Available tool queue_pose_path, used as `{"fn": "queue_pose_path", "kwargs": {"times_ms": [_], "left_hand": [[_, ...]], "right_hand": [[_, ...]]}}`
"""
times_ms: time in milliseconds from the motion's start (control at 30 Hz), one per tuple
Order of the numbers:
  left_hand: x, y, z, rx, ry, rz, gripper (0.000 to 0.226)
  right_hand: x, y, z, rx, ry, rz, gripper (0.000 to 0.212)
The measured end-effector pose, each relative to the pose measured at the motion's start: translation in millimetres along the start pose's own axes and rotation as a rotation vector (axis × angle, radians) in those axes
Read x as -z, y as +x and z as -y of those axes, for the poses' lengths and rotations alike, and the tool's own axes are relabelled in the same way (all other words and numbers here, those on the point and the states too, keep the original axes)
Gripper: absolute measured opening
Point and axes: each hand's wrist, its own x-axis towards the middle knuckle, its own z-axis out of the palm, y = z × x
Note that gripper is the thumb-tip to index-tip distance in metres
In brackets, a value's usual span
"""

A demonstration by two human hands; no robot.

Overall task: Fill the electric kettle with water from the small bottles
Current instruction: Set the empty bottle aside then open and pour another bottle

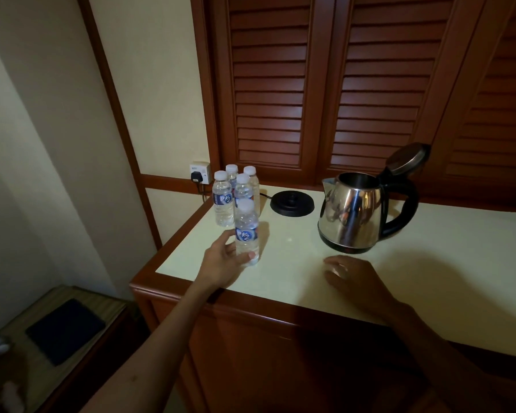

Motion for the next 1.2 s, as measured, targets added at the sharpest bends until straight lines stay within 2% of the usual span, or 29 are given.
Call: {"fn": "queue_pose_path", "kwargs": {"times_ms": [133,267,500,800,967,1100,1200], "left_hand": [[-27.8,-2.9,-4.9,-0.026,-0.049,0.123,0.048],[-53.6,-5.3,-13.2,-0.077,-0.181,0.126,0.062],[-72.3,-12.7,-15.7,-0.131,-0.332,0.017,0.059],[-70.5,-9.0,-11.1,-0.156,-0.367,0.026,0.06],[-70.5,-7.8,-9.5,-0.161,-0.368,0.04,0.059],[-69.8,-7.8,-9.2,-0.156,-0.37,0.037,0.062],[-69.9,-8.1,-10.1,-0.159,-0.354,0.038,0.064]], "right_hand": [[5.7,20.9,43.6,0.064,0.117,-0.085,0.036],[21.7,43.3,94.1,0.205,0.156,-0.173,0.036],[34.4,68.1,120.9,0.309,-0.121,-0.126,0.022],[33.3,80.5,133.0,0.3,-0.358,-0.019,0.033],[41.6,83.3,129.7,0.381,-0.378,0.116,0.013],[48.0,81.3,132.6,0.431,-0.331,0.142,0.032],[51.7,82.0,135.8,0.342,-0.229,0.18,0.032]]}}
